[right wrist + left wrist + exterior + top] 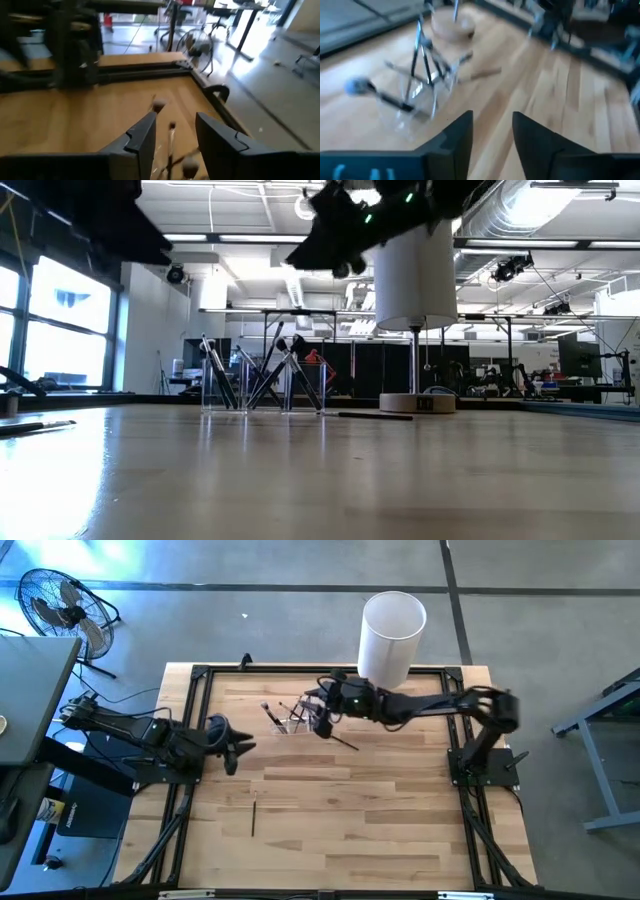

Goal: Put items in baskets/containers
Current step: Put the black eyeshadow brush into the transparent organizer

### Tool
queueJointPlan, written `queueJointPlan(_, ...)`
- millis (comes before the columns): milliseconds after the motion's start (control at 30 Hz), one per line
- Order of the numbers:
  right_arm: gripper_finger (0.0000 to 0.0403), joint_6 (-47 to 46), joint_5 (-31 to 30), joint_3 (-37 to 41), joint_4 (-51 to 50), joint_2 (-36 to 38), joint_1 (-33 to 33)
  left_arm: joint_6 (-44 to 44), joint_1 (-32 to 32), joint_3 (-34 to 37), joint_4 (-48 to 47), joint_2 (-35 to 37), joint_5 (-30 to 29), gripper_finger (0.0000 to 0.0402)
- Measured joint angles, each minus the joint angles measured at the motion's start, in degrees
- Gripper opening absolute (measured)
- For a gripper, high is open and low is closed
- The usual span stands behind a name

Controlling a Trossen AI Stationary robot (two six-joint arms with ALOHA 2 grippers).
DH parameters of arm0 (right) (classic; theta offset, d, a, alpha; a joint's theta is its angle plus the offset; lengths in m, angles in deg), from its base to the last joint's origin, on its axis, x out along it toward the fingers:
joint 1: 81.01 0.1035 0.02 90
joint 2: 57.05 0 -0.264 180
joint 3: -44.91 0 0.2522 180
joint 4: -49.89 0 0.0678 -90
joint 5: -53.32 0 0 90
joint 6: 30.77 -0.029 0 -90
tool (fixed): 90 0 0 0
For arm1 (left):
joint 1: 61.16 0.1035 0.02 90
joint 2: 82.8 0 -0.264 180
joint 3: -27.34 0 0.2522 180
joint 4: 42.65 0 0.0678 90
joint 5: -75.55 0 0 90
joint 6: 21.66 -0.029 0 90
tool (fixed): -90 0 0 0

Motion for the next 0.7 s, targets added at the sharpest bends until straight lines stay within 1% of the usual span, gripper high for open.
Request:
queueJointPlan(67, 0.0134, -2.3, 0.1, 0.0, -8.0, 4.7, 0.9, -0.7, 0.0, -0.1, 3.0, -0.1, -1.9, 0.0145)
queueJointPlan(133, 0.0129, -5.6, 0.1, 0.0, -16.4, 9.1, 1.6, -0.9, 0.0, -1.2, 4.0, -1.6, -2.2, 0.0148)
queueJointPlan(233, 0.0118, -10.9, -2.1, 0.0, -30.3, 14.7, 2.5, 0.0, 0.0, -4.8, 3.9, -7.2, -2.3, 0.0149)
queueJointPlan(300, 0.0110, -14.3, -4.7, 1.5, -36.6, 17.8, 3.1, 2.0, 0.0, -7.9, 3.0, -12.2, -2.4, 0.0149)
queueJointPlan(333, 0.0105, -15.7, -5.4, 3.3, -37.8, 19.5, 3.4, 4.8, 0.0, -9.7, 1.8, -15.0, -2.9, 0.0149)
queueJointPlan(400, 0.0095, -18.5, -5.6, 8.5, -37.7, 23.0, 4.1, 13.5, 0.0, -14.1, -2.5, -20.0, -4.6, 0.0149)
queueJointPlan(467, 0.0085, -22.1, -5.3, 14.8, -36.5, 26.6, 4.7, 22.4, 0.1, -18.8, -9.3, -24.8, -4.1, 0.0149)
queueJointPlan(500, 0.0081, -24.2, -4.8, 18.0, -35.6, 28.7, 5.0, 26.7, 0.1, -21.1, -13.8, -27.1, -2.9, 0.0149)
queueJointPlan(567, 0.0075, -28.0, -3.7, 24.1, -34.2, 32.7, 5.6, 37.1, 0.0, -25.8, -22.2, -31.7, 1.9, 0.0150)
queueJointPlan(633, 0.0070, -30.9, -2.2, 29.4, -32.5, 36.3, 6.2, 48.1, 0.0, -29.7, -31.4, -35.5, 8.5, 0.0150)
queueJointPlan(700, 0.0065, -32.8, -0.9, 33.8, -31.0, 39.4, 6.8, 56.0, 0.0, -32.5, -38.8, -39.3, 14.4, 0.0150)
